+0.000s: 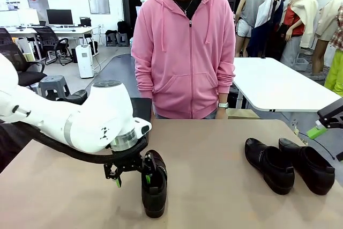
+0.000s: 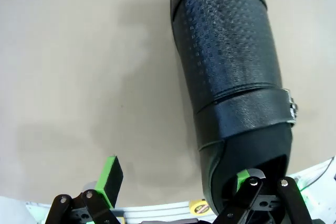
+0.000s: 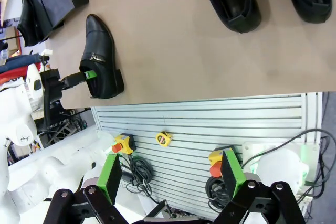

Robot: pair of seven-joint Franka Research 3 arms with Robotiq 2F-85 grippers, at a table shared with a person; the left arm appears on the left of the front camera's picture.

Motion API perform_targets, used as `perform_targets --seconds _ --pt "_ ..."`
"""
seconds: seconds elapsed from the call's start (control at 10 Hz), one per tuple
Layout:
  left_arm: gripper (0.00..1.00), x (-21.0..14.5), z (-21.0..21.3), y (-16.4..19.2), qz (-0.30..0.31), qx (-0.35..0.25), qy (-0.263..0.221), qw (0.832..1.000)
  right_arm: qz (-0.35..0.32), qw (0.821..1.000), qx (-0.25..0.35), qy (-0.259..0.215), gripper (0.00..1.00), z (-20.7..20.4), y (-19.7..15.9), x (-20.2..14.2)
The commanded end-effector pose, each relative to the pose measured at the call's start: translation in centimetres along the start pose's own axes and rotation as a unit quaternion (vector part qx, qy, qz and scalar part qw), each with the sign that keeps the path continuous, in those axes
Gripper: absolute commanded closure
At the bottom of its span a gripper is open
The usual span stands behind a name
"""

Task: Organize the shoes by placing them on the stand.
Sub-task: Place the Shoe from the middle of the table onto the Shoes Stand.

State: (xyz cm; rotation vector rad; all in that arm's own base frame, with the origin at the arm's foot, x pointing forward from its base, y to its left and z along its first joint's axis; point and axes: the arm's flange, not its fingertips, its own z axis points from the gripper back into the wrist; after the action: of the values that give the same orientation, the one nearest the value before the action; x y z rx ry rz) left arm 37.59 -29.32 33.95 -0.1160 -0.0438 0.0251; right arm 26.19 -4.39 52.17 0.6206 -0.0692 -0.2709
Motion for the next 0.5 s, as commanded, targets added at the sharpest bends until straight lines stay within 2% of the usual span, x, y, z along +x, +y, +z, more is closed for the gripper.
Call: perform_targets --seconds 0.0,0.1,0.4 --pt "0.58 0.51 -0.05 -1.05 0.007 0.019 -0.006 1.0 0.011 1.0 0.017 0.002 0.0 0.22 0.08 -0.02" --pt "1.0 0.47 -0.09 -1.02 0.009 0.018 -0.003 1.0 0.011 1.0 0.017 0.002 0.0 0.22 0.08 -0.02" --pt "1.0 0.57 -0.11 -1.15 0.007 0.015 0.002 1.0 0.011 1.0 0.017 0.002 0.0 0.22 0.08 -0.02"
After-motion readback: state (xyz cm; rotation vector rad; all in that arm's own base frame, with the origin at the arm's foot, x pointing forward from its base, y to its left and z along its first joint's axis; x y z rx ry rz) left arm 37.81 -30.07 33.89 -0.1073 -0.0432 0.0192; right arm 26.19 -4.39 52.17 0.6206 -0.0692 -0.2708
